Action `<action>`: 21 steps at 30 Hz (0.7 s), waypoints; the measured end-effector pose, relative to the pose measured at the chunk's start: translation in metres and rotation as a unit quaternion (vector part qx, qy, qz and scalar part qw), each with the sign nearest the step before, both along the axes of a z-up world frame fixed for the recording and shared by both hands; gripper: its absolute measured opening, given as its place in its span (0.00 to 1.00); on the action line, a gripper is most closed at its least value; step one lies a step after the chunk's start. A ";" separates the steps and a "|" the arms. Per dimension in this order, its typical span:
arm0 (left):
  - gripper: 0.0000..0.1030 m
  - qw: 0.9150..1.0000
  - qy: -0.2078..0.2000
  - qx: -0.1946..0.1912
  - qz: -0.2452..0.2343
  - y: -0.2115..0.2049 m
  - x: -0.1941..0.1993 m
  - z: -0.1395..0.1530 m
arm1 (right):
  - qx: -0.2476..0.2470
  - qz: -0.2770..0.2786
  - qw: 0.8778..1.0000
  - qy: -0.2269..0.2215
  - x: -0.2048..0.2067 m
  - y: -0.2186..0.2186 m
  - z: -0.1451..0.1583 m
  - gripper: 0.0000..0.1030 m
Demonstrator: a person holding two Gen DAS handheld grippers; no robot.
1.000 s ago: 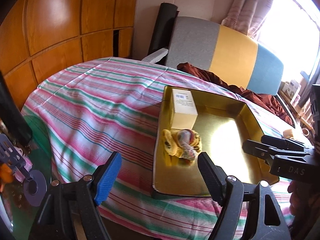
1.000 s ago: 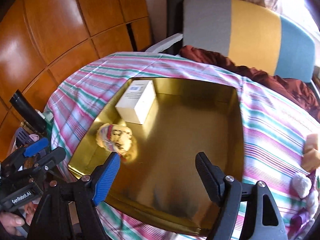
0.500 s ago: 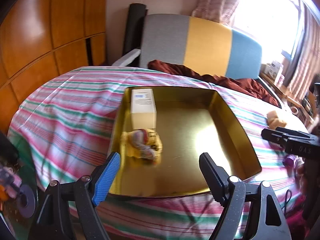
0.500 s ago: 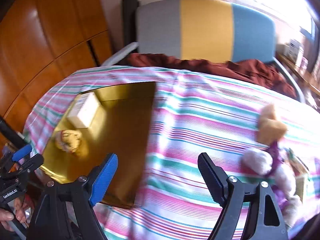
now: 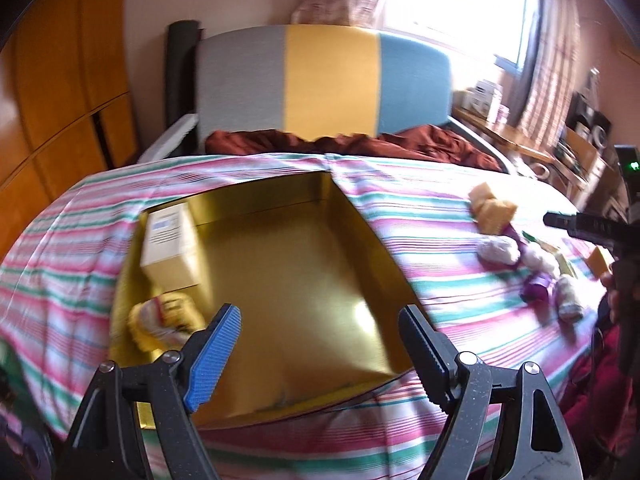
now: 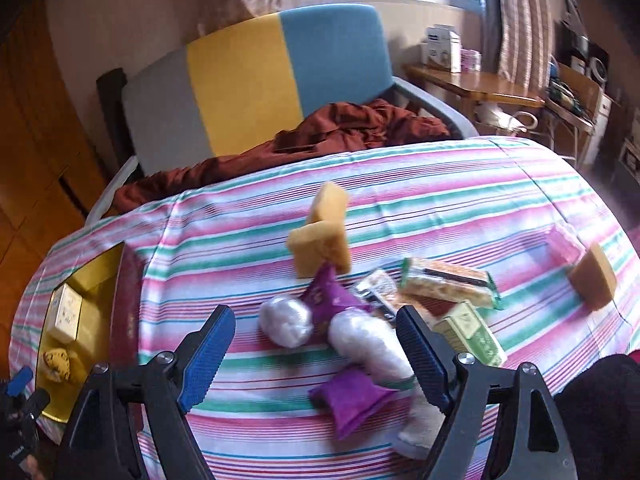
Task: Organize objects
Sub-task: 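Move the left tool to the purple packet and grasp it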
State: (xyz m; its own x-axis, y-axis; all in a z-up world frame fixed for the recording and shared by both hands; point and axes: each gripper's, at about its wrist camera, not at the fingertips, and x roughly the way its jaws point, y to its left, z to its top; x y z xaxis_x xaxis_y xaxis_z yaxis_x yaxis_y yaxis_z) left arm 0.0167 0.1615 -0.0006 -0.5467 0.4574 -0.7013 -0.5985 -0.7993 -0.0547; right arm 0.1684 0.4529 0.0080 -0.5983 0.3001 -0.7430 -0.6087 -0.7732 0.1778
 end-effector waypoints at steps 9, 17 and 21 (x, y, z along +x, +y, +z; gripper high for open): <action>0.79 0.994 -0.026 -0.003 -0.110 0.083 0.018 -0.005 | -0.104 -0.132 0.981 0.093 0.064 0.065 -0.018 0.82; 0.71 0.969 -0.081 0.009 -0.235 0.170 0.043 -0.030 | -0.156 -0.132 0.968 0.144 0.073 0.076 -0.023 0.84; 0.62 0.956 -0.105 0.003 -0.275 0.209 0.052 -0.043 | -0.171 -0.127 0.966 0.148 0.072 0.078 -0.026 0.84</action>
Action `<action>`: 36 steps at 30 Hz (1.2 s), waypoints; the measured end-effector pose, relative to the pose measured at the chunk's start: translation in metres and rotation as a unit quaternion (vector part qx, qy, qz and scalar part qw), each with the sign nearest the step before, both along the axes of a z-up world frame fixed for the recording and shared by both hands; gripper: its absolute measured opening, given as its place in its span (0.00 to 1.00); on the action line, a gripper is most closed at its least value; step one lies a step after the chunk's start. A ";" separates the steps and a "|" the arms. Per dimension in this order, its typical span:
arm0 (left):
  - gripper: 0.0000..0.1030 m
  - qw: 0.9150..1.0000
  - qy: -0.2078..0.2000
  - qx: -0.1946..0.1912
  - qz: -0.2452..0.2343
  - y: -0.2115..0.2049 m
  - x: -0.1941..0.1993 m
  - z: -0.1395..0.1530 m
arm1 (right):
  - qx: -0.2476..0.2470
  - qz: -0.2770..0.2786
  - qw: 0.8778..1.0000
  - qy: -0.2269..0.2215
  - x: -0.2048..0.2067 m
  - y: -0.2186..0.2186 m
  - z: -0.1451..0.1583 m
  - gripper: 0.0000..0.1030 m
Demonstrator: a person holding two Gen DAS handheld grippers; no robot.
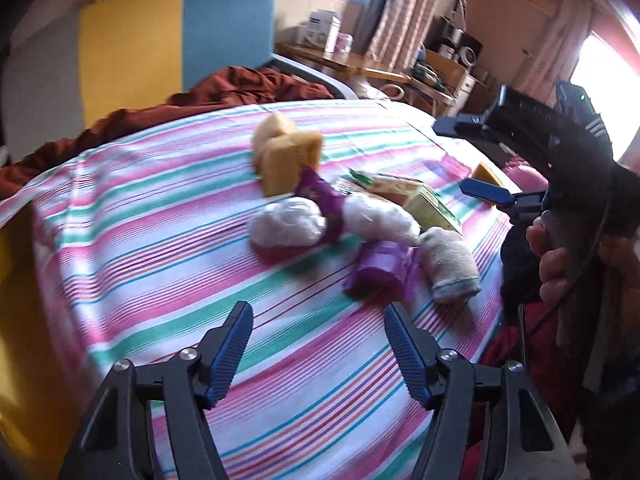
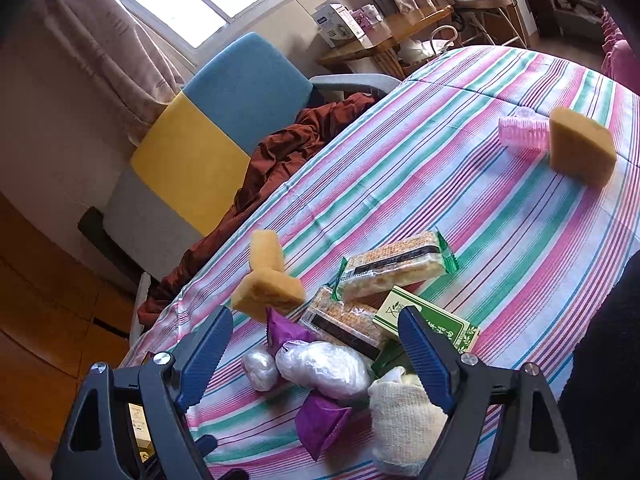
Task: Organize objects
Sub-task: 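Move the left tool to the purple packet and grasp it, then lift the purple packet with the left tool while the right tool grasps a plastic-wrapped ball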
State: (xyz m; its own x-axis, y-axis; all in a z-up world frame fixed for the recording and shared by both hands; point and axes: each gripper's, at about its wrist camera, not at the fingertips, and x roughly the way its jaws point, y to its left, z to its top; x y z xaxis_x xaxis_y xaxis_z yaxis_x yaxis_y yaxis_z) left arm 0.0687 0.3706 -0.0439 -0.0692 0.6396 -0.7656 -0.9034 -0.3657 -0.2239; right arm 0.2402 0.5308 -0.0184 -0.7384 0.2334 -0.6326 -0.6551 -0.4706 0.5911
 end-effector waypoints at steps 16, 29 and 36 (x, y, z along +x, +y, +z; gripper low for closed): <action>0.64 0.967 -0.237 -0.039 0.079 0.083 -0.019 -0.042 | -0.027 0.001 0.999 0.017 0.003 0.006 -0.007 0.84; 0.44 0.995 -0.080 -0.051 0.017 0.062 -0.001 -0.044 | -0.041 -0.001 0.999 0.023 0.002 0.009 -0.010 0.84; 0.44 0.999 -0.037 -0.025 0.014 -0.009 0.000 -0.044 | -0.022 0.050 0.999 -0.005 -0.016 -0.001 -0.009 0.84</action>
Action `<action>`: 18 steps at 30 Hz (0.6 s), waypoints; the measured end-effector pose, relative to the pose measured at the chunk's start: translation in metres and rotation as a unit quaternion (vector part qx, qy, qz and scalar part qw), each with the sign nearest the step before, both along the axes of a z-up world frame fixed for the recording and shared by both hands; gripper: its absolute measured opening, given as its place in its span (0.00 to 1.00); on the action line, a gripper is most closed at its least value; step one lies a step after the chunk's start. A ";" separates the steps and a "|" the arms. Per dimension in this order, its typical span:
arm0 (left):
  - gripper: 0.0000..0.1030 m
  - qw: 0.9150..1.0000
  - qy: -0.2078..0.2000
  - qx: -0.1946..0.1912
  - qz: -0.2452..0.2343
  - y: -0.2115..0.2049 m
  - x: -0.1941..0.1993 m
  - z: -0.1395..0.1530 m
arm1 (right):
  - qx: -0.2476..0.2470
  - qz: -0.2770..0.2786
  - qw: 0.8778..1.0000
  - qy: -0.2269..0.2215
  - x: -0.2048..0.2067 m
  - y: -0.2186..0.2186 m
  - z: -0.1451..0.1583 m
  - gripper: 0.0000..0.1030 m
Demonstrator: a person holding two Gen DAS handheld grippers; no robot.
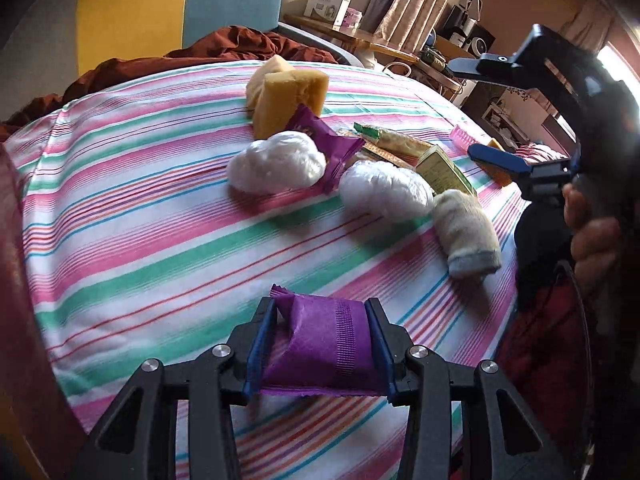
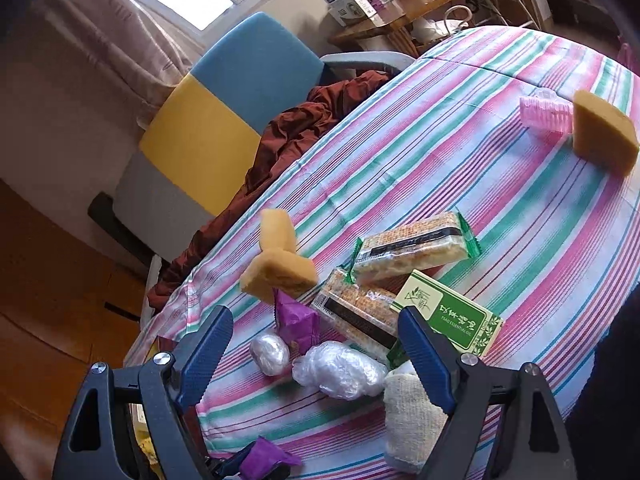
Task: Organize objects
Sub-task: 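Lift the purple packet with the left tool while the right tool grasps a plastic-wrapped ball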
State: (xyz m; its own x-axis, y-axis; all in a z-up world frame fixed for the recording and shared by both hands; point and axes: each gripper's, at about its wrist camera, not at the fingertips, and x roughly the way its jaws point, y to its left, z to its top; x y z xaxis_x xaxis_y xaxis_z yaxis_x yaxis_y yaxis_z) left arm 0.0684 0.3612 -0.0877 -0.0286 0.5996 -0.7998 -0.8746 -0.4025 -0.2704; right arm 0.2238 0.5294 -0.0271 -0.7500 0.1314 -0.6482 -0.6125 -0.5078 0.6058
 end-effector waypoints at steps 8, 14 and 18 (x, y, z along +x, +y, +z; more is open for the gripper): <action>0.34 0.999 0.039 0.000 0.000 -0.025 0.006 -0.006 | 0.037 0.121 0.981 -0.150 -0.055 -0.030 -0.020 0.83; 0.34 1.000 0.023 0.007 0.004 -0.029 0.001 -0.005 | 0.113 0.202 0.930 -0.284 -0.089 -0.055 -0.031 0.81; 0.34 1.000 0.013 0.015 0.007 -0.032 0.000 -0.005 | 0.156 0.234 0.894 -0.349 -0.103 -0.063 -0.042 0.79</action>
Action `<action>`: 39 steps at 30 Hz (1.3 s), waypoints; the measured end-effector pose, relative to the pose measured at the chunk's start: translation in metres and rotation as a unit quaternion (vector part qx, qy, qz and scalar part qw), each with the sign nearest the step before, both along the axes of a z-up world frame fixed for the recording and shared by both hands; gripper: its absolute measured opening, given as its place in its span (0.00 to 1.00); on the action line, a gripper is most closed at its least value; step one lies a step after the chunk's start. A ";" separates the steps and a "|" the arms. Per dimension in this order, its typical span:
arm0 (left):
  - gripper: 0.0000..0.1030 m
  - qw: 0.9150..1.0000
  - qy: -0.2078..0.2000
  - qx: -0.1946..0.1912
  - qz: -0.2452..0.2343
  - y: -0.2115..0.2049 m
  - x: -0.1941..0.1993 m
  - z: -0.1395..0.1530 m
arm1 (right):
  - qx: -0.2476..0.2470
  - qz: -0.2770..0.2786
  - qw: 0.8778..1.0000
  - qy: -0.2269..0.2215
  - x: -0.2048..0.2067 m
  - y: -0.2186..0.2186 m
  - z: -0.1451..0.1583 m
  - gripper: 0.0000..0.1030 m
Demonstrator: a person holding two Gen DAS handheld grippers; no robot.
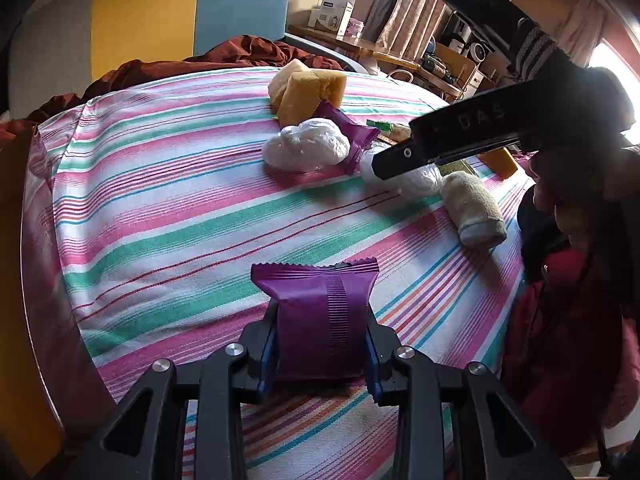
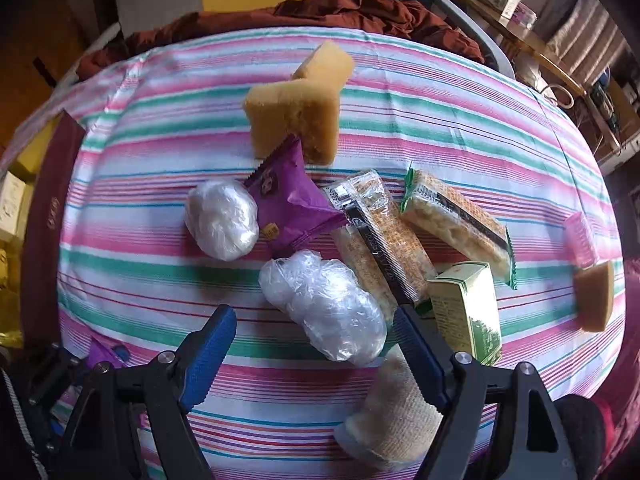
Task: Organize objects
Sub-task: 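Lift the purple packet with the left tool while the right tool grasps a plastic-wrapped ball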
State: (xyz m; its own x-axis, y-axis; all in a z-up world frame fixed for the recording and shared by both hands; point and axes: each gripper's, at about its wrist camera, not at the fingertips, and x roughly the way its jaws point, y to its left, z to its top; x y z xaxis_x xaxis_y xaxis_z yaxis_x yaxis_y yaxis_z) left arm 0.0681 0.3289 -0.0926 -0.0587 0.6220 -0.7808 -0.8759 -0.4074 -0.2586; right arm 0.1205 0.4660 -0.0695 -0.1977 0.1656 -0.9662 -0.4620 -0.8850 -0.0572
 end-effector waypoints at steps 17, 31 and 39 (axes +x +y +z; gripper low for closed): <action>0.33 1.000 0.019 0.003 -0.001 -0.017 0.011 0.006 | -0.103 0.027 0.992 0.067 0.000 -0.036 -0.026 0.27; 0.33 0.998 0.049 0.036 0.029 -0.047 0.019 0.052 | -0.099 0.030 0.992 0.069 -0.008 -0.047 -0.022 0.27; 0.33 0.992 0.075 0.038 0.093 -0.077 0.003 0.071 | -0.091 0.038 0.993 0.066 -0.004 -0.050 -0.021 0.27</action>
State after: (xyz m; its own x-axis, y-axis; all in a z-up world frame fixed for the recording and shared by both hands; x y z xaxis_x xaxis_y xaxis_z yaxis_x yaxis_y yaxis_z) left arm 0.0712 0.2518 -0.0213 -0.2901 0.6463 -0.7058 -0.8181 -0.5501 -0.1674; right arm 0.1163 0.4162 -0.0905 -0.3291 -0.0286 -0.9439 -0.3870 -0.9077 0.1625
